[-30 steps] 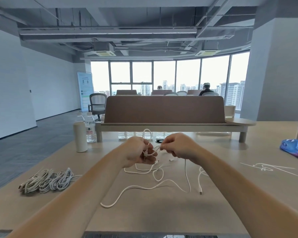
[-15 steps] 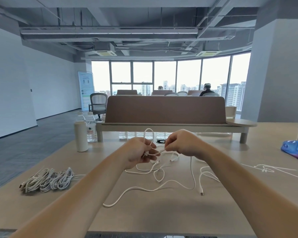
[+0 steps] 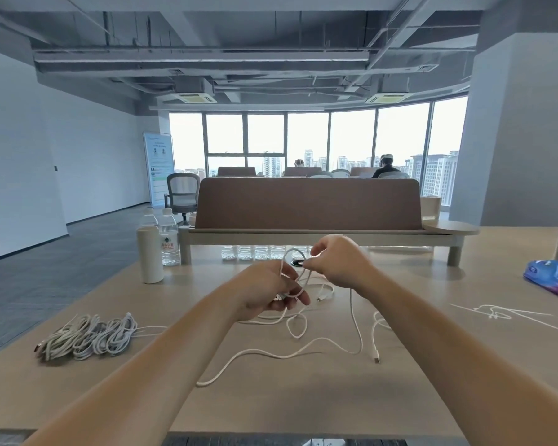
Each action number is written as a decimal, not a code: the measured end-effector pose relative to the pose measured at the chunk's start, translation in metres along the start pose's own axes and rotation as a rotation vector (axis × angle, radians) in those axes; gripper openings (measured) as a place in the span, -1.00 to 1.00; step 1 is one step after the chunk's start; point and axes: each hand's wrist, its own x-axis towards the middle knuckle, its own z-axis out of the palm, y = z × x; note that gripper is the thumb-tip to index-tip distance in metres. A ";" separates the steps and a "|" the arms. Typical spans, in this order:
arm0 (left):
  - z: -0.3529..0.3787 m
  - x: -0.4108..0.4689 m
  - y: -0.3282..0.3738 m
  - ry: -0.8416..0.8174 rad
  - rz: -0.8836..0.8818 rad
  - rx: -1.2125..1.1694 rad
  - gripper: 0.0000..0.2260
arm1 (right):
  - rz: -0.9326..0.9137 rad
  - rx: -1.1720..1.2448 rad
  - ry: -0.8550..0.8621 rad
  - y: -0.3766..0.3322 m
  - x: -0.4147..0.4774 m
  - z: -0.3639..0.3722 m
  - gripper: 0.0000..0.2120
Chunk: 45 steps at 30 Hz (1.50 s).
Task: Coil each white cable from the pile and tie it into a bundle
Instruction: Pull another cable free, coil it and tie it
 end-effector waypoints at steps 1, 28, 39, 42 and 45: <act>0.000 0.001 0.000 -0.002 -0.001 -0.002 -0.86 | -0.006 -0.001 0.000 0.001 0.000 0.000 -0.94; 0.009 0.007 0.000 0.075 -0.136 -0.124 -0.50 | -0.008 0.094 -0.094 0.010 -0.003 0.004 -0.86; -0.007 0.010 -0.003 0.213 -0.132 -0.105 -0.50 | 0.072 0.283 -0.328 0.021 -0.008 0.001 -0.90; -0.018 0.011 -0.003 0.252 -0.142 -0.145 -0.51 | 0.125 0.339 -0.429 0.030 -0.011 -0.003 -0.95; -0.024 0.010 -0.007 0.261 -0.153 -0.122 -0.50 | 0.162 0.451 -0.484 0.040 -0.011 -0.008 -0.92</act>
